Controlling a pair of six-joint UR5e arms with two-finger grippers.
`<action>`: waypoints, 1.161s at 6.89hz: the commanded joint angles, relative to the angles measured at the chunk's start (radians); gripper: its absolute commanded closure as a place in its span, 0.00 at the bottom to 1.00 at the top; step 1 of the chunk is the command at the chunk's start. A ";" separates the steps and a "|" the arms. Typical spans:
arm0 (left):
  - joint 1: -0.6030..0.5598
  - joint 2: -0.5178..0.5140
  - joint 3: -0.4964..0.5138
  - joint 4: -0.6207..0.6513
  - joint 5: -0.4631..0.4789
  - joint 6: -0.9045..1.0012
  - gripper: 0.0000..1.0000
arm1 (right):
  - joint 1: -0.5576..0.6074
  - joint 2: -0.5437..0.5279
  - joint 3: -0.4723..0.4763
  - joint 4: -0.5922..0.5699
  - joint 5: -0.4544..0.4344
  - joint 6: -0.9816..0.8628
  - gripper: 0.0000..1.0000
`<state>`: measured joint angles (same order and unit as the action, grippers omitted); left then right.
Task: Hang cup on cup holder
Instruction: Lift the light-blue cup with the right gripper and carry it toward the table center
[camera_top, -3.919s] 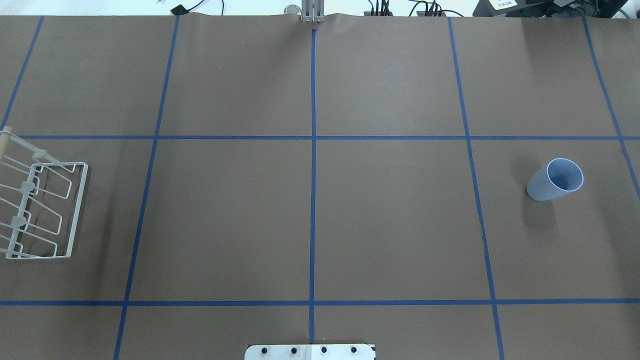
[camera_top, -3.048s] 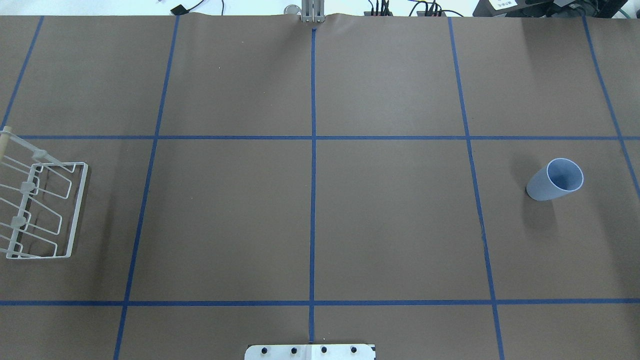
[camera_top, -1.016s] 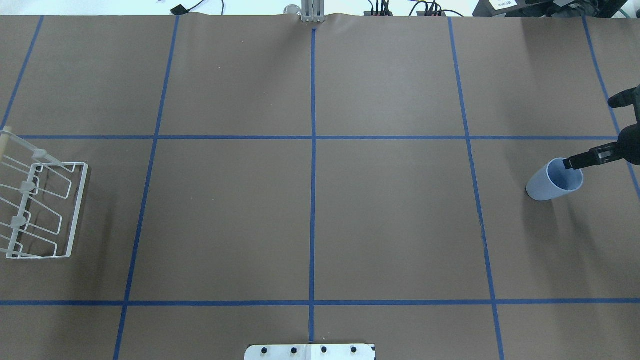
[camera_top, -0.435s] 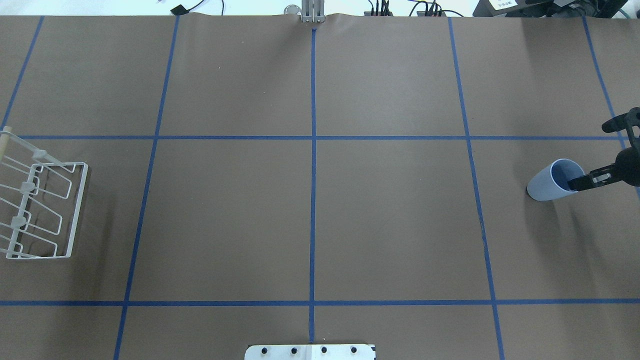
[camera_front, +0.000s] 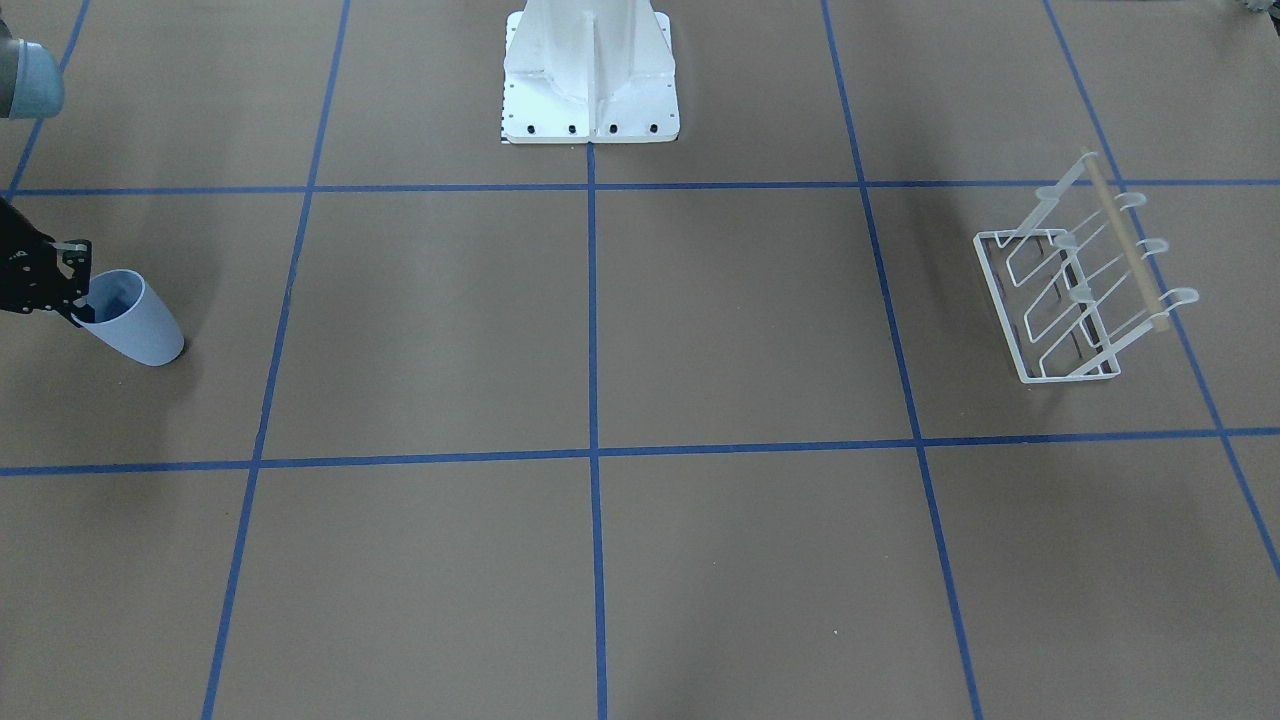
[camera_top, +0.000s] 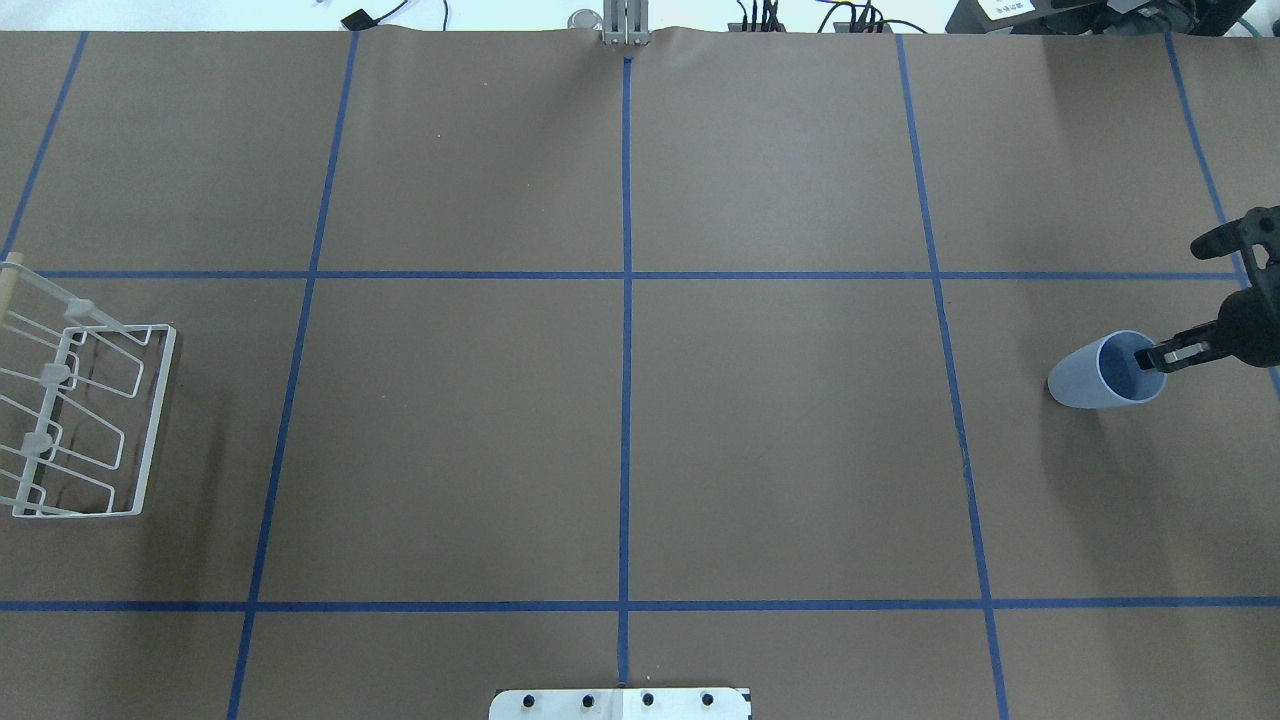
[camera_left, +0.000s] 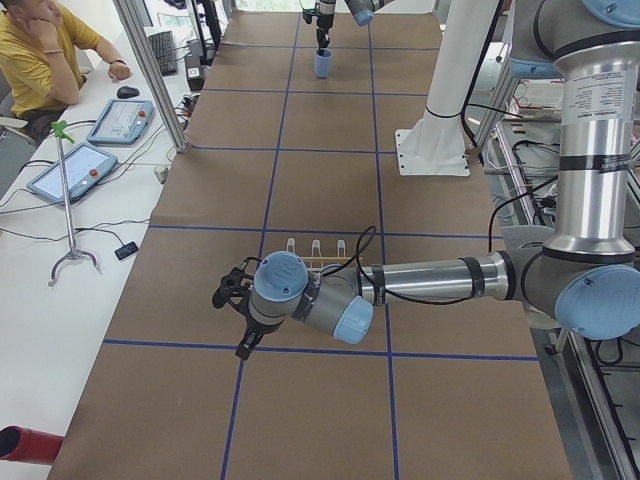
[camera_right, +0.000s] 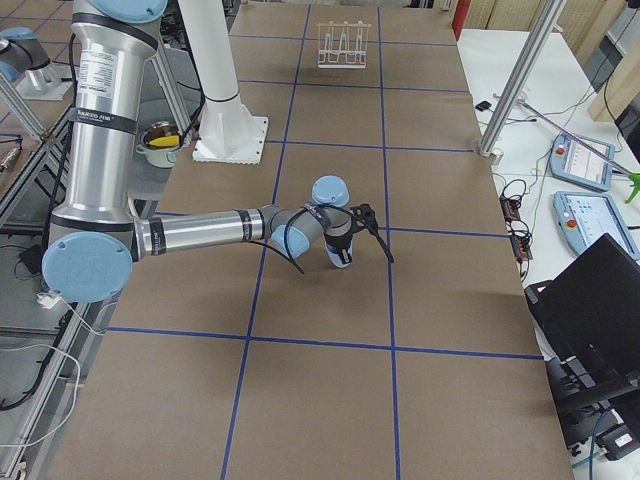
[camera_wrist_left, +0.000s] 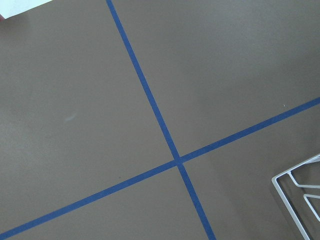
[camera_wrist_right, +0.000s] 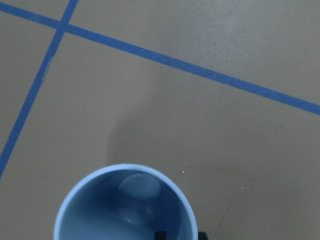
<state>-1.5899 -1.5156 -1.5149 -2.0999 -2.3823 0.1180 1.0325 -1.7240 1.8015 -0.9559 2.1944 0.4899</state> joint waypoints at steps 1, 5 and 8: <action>-0.001 0.006 -0.004 -0.002 0.000 -0.001 0.02 | 0.090 0.017 0.021 0.002 0.111 0.001 1.00; 0.002 -0.043 -0.152 0.000 -0.005 -0.140 0.02 | 0.143 0.237 0.013 0.025 0.234 0.105 1.00; 0.021 -0.093 -0.171 -0.220 -0.230 -0.564 0.01 | 0.141 0.374 0.030 0.026 0.280 0.238 1.00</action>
<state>-1.5824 -1.5921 -1.6824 -2.1984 -2.5444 -0.2648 1.1748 -1.4086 1.8233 -0.9308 2.4632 0.6682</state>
